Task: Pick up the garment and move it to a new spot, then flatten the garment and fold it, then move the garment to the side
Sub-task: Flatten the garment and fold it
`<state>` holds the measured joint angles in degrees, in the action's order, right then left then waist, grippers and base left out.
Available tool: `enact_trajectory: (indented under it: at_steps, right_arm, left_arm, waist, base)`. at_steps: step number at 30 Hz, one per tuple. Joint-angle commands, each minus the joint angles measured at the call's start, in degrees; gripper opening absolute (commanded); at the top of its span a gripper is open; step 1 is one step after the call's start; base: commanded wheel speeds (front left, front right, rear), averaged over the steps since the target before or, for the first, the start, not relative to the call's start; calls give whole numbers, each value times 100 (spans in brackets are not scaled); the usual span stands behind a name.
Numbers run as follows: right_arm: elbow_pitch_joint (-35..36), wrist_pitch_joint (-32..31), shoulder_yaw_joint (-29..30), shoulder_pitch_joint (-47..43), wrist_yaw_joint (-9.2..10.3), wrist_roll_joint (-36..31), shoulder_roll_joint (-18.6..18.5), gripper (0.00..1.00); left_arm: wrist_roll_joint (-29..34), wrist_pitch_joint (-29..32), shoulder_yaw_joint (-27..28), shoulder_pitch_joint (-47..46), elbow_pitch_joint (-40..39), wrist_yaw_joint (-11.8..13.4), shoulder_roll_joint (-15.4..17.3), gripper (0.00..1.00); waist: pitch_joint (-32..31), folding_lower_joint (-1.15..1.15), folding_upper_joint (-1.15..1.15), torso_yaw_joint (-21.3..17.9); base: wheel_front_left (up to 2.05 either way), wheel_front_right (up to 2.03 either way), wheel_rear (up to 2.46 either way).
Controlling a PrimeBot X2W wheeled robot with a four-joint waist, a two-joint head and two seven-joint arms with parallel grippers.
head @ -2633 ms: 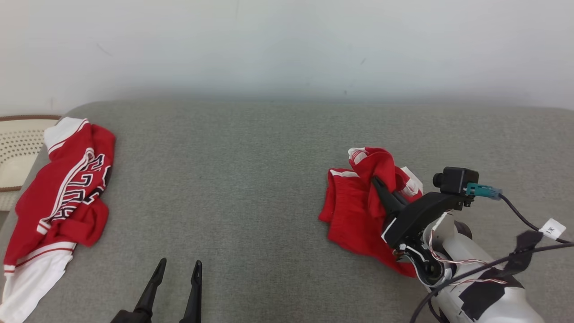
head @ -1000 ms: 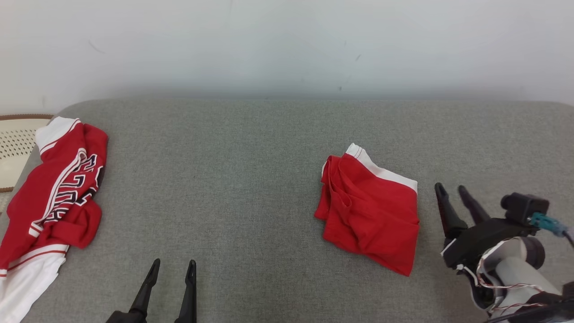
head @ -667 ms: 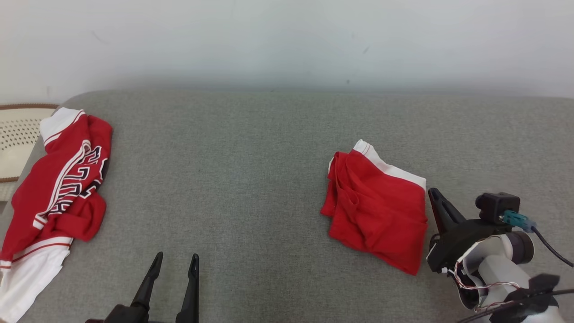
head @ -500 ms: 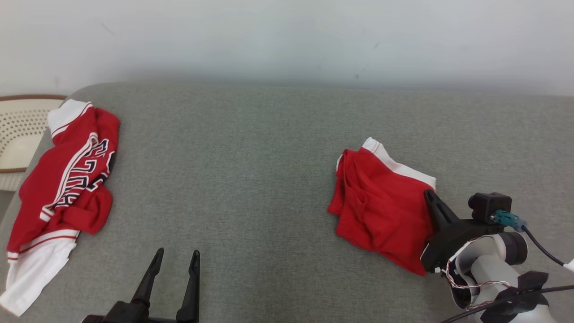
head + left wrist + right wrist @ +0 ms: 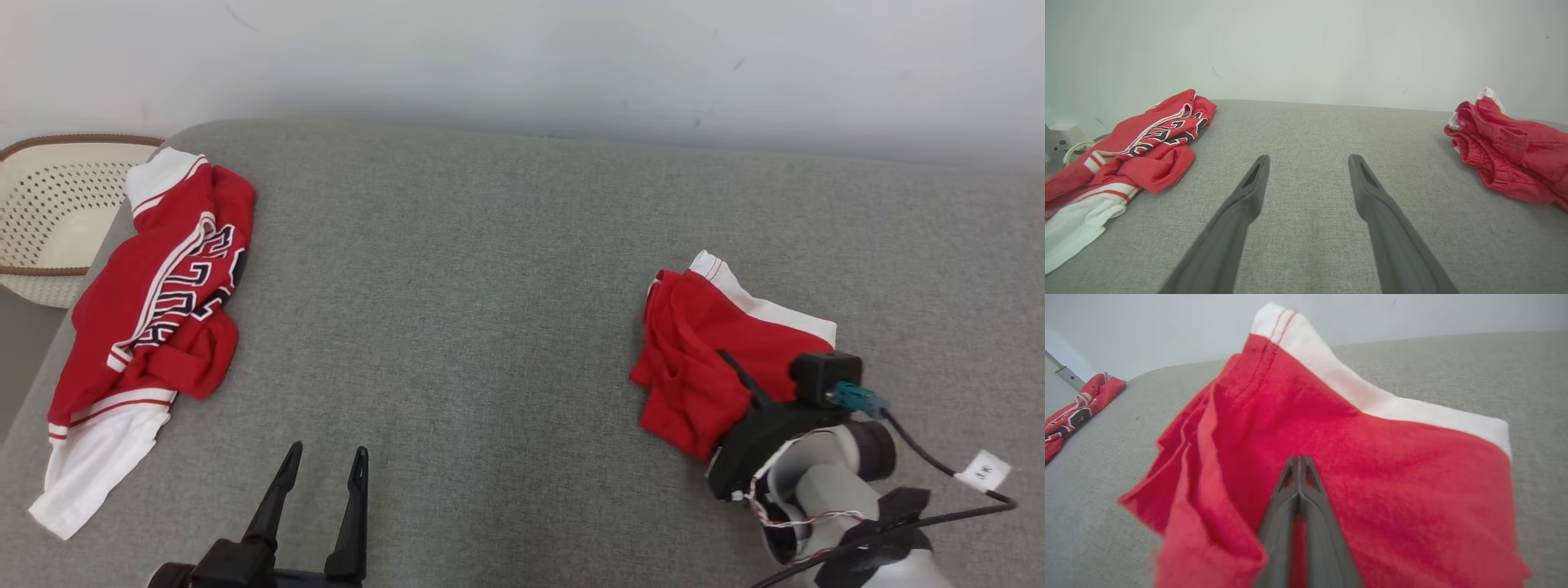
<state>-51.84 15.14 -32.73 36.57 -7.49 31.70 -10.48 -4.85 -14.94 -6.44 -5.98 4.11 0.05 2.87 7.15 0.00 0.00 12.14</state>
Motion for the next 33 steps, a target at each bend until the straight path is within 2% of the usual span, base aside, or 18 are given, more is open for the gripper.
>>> enact_trajectory:
  at_steps: [1,10,17,18,20,21,27,33]
  right_arm:
    - [0,13,-44,10,0,-20,48,0]
    - [255,13,-525,-171,0,224,381,0]
    - [529,14,-581,-194,0,503,305,0]
    - [610,13,-527,-203,0,534,260,10]
    - [801,13,-417,-236,0,557,174,91]
    - [882,14,-349,-270,0,565,119,100]
    - [1270,13,140,-455,0,485,-308,100]
    - [1190,13,484,-596,0,562,-645,100]
  left_arm:
    - [-15,-15,-8,-28,21,3,4,100]
    - [-73,-15,-33,7,3,46,4,100]
    - [-99,-15,-16,42,-3,90,4,100]
    - [-102,-15,-14,49,-4,99,4,100]
    - [-98,-15,7,73,-12,98,4,100]
    - [-99,-15,19,91,-14,107,4,100]
    - [-90,-15,86,173,-54,141,4,100]
    - [-52,-15,157,270,-85,140,3,100]
  waist:
    - [-2,0,0,22]
    - [-20,0,0,101]
    - [-43,0,0,39]
    - [-54,0,0,22]
    - [-86,0,0,-26]
    - [-102,0,0,-48]
    - [-237,0,0,-231]
    - [-379,0,0,-409]
  base:
    - [0,0,0]
    - [0,0,0]
    - [0,0,0]
    - [0,0,0]
    - [0,0,0]
    - [0,0,0]
    - [0,0,0]
    - [0,0,0]
